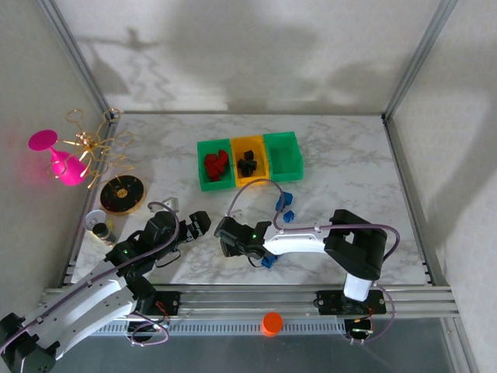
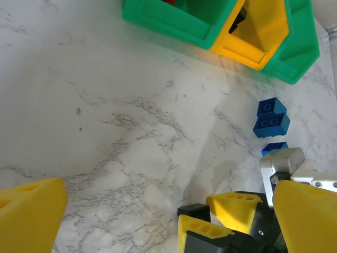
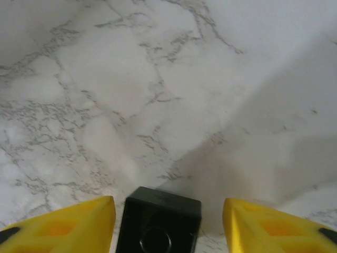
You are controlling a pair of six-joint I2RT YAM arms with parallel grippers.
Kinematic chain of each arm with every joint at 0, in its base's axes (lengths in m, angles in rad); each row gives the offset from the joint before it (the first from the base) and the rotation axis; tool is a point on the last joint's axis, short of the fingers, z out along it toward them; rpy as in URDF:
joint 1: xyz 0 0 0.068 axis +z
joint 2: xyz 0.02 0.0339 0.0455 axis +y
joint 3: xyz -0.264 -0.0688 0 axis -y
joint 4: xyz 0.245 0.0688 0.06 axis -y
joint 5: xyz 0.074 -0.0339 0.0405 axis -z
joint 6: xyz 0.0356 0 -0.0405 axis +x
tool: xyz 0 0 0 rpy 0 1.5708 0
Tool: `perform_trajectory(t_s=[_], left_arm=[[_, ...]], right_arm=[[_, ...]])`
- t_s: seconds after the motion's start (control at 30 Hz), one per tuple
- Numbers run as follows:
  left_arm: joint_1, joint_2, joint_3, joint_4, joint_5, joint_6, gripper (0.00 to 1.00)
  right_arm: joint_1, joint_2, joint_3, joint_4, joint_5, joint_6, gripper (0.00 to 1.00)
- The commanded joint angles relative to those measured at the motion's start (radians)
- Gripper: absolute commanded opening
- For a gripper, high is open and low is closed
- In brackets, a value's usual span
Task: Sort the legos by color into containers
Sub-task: Pick up the lego from the bottom-center of the table, then place the lego in the container.
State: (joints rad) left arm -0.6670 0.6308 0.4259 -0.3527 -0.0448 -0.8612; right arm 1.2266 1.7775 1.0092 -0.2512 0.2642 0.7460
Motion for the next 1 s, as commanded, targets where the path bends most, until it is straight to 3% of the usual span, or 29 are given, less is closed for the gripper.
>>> perform_trajectory(t_s=[0.0, 0.37, 0.6, 0.97], left_arm=[[-0.007, -0.002, -0.007, -0.008, -0.017, 0.0, 1.0], [-0.006, 0.013, -0.004, 0.015, -0.013, 0.005, 1.0], [-0.007, 0.067, 0.03, 0.039, -0.006, 0.024, 1.0], [-0.005, 0.19, 0.107, 0.129, -0.058, 0.033, 1.0]], right_arm=[[0.012, 0.024, 0.03, -0.019, -0.001, -0.012, 0.51], [0.013, -0.007, 0.035, -0.026, 0.01, -0.037, 0.3], [-0.025, -0.076, 0.064, -0.066, 0.06, -0.085, 0.31], [-0.25, -0.099, 0.198, -0.027, 0.09, -0.271, 0.32]])
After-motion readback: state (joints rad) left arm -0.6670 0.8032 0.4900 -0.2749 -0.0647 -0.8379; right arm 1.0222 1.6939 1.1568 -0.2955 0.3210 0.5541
